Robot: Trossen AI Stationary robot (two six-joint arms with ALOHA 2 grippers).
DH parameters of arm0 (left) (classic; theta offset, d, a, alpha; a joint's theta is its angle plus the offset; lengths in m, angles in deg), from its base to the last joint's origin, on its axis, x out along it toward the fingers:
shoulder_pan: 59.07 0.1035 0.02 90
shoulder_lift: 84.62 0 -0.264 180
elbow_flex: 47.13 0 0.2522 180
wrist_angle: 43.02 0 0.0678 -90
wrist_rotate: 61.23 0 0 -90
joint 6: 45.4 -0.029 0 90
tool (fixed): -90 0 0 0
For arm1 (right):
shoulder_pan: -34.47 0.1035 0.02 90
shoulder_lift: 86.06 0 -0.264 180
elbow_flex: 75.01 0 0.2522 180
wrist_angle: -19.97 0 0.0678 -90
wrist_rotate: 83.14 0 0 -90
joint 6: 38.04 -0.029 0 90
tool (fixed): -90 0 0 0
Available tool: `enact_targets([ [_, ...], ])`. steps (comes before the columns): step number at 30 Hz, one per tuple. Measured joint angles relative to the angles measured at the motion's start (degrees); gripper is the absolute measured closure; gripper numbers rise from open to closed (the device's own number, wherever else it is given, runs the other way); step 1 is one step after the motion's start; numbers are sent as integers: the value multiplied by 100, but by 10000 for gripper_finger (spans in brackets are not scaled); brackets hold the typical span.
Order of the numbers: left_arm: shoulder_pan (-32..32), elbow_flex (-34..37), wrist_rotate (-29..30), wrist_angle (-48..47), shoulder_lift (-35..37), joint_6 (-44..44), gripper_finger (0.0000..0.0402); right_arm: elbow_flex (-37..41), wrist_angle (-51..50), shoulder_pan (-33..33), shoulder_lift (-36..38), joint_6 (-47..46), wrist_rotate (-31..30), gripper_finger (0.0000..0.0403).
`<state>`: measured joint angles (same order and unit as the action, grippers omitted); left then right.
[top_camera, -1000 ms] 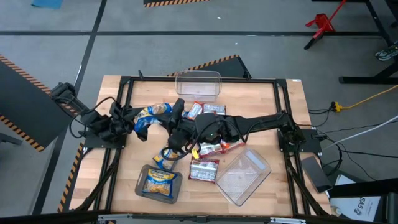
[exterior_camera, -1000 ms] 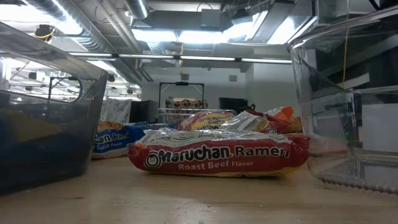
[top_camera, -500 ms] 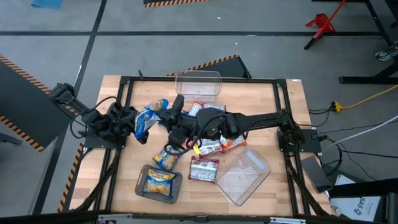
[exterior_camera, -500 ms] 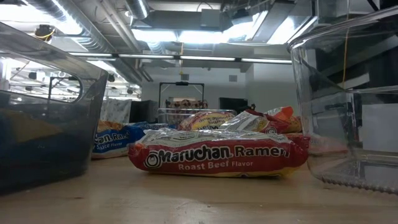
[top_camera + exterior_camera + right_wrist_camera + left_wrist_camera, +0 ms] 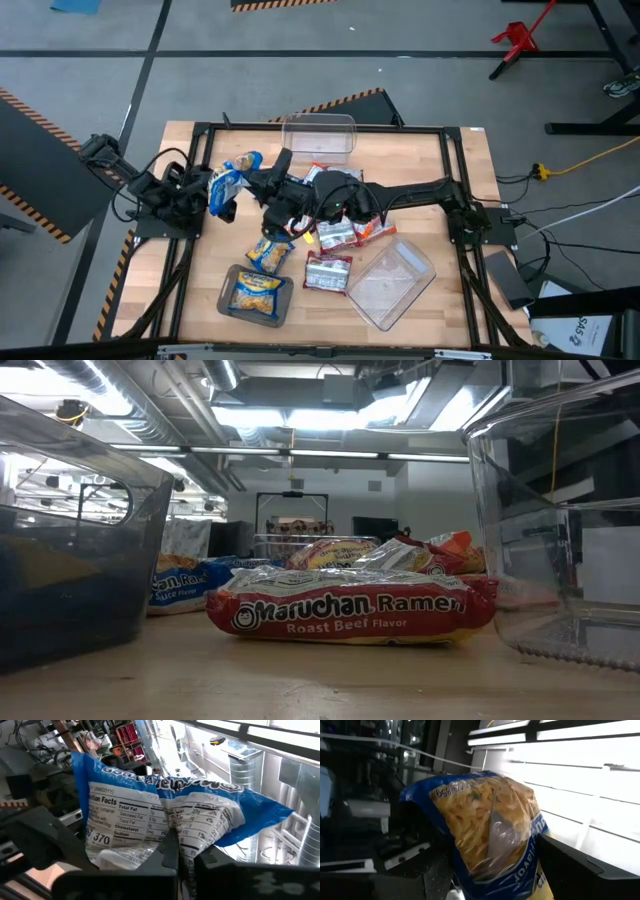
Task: Sort Maruchan noodles
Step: Put the blue noodle pack into the black bin
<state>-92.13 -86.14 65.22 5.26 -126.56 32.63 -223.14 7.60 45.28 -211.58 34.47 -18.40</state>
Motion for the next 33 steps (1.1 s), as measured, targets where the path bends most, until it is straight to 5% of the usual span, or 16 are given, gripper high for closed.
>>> enact_targets([
  [9,189,4,-53,403,-12,-531,140,1,-77,0,-54,-25,-61,402],
  [17,206,4,-181,430,-9,-538,182,7,-228,0,-60,-101,34,371],
  [33,202,4,-168,217,54,-1070,206,28,-1265,205,44,-1199,-969,150],
])
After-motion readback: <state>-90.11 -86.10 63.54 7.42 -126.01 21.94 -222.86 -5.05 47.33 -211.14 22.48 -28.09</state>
